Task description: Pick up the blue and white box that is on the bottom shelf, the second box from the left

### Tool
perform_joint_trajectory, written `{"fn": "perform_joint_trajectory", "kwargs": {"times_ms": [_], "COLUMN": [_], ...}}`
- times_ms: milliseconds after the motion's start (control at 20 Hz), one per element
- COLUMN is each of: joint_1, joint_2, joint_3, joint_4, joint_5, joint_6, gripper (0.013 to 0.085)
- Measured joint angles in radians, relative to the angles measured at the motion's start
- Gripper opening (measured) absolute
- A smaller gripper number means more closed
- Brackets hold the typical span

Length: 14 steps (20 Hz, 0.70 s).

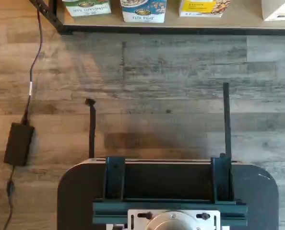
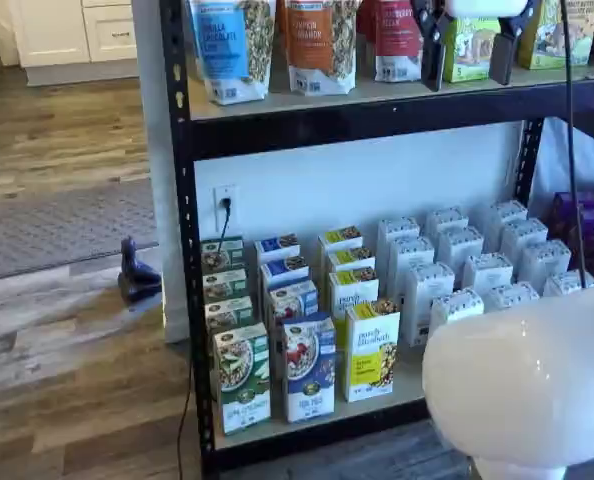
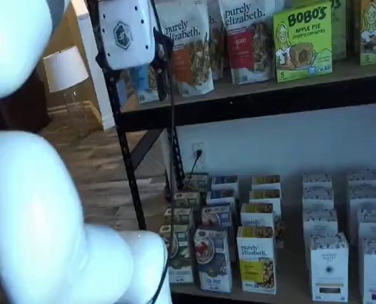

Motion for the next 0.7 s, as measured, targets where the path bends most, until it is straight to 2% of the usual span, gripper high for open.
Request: {"fn": "perform_joint_trajectory", "kwargs": {"times_ms": [100, 200, 700], "joint_1": [-0.045, -0.056, -0.041], "joint_2": [0.000, -0.004, -0.019], "joint_3": [0.001, 0.004, 0.049], "joint_4": [0.049, 0.063, 0.043], "joint_5": [0.002, -0.005, -0.059], "joint_6": [-0.022, -0.029, -0.027], "gripper": [0.0850, 0.0850, 0.0850]}}
